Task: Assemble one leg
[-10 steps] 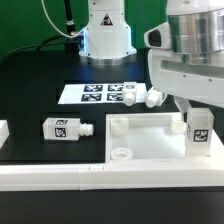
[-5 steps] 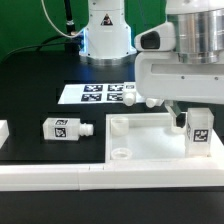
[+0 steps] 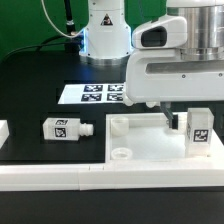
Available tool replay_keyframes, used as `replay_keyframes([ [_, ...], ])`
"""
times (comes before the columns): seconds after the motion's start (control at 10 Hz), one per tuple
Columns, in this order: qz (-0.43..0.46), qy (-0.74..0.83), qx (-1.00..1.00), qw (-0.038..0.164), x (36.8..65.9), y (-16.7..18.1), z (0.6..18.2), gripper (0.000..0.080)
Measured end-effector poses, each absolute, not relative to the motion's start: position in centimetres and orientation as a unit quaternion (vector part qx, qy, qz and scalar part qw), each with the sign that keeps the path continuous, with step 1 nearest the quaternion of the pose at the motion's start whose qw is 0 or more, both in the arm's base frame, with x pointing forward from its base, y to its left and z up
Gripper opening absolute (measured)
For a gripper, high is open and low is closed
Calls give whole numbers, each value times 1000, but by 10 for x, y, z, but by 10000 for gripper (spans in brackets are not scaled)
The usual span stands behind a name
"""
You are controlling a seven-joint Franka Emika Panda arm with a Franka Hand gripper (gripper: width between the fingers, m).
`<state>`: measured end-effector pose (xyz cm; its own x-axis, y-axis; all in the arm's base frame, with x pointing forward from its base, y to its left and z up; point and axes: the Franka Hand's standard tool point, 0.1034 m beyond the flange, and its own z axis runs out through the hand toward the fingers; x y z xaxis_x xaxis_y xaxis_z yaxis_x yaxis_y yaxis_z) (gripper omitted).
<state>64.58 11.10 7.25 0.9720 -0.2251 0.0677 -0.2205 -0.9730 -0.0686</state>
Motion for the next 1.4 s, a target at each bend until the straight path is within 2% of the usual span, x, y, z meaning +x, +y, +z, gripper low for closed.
replay_keyframes([
  [0.1, -36, 152, -987, 32, 646, 111, 73, 367],
  [0.2, -35, 187, -981, 33, 646, 110, 72, 285],
  [0.3, -34, 204, -978, 33, 646, 110, 72, 285],
  [0.5, -28, 368, -929, 34, 645, 108, 72, 285],
  [0.8, -5, 611, -788, 68, 641, 103, 70, 285],
  [1.1, 1, 671, -738, 66, 640, 106, 71, 285],
  [1.3, -2, 631, -773, 63, 641, 106, 71, 286],
  [1.4, -1, 539, -841, 55, 641, 106, 72, 508],
])
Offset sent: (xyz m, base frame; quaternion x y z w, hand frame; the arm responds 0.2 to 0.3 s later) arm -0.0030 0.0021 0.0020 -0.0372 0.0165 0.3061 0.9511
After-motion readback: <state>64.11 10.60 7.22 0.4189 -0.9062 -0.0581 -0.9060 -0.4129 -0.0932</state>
